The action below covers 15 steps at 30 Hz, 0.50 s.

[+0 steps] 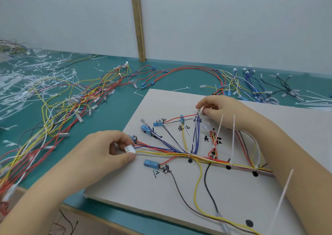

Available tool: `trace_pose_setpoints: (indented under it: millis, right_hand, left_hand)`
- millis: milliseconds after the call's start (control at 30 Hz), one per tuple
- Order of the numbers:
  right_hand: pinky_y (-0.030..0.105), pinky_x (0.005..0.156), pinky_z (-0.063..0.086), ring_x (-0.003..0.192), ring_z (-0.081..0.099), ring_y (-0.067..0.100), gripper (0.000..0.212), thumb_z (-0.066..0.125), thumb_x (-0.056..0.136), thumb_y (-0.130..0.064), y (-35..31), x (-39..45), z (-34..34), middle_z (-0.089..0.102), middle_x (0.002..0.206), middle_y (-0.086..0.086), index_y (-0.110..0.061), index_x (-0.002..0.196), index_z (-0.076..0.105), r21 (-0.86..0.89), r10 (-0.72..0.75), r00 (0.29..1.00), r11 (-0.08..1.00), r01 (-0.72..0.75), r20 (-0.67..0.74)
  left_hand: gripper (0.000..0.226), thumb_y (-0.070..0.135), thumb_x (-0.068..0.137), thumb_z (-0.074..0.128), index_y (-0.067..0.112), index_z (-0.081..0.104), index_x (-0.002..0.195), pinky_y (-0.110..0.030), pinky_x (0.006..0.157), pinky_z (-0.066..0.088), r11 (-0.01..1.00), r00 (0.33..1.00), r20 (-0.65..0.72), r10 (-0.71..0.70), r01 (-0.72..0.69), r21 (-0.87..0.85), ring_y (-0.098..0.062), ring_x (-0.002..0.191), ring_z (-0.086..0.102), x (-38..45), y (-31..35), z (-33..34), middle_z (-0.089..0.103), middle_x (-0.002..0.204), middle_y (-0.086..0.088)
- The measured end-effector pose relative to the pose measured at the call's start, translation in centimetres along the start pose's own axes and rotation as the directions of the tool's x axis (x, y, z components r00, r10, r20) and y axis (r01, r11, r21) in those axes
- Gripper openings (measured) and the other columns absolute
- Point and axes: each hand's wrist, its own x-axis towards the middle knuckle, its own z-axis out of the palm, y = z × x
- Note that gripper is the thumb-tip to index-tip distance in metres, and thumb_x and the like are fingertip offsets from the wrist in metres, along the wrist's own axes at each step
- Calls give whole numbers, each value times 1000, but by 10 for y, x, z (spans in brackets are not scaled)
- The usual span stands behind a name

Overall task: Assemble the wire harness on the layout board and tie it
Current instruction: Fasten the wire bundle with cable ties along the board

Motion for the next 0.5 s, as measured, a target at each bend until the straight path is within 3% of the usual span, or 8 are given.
trace_pose_setpoints:
  millis: [367,500]
  right_hand:
    - [25,81,39,92,55,16,25,47,90,-13,2,1,1,57,90,-8,-31,100,61,-7,-7,1000,1000,7,-4]
    - [25,83,39,92,55,16,25,47,90,-13,2,1,2,58,92,-6,-31,100,61,-6,-6,1000,1000,6,-7]
  left_hand:
    - [17,22,72,73,31,59,74,-6,51,35,1000,1000,4,4,-3,-30,4,54,47,3,2,3,52,57,36]
    - [15,23,73,73,33,62,76,-8,49,35,998,998,64,-4,8,-59,1,50,46,6,-3,0,55,57,25]
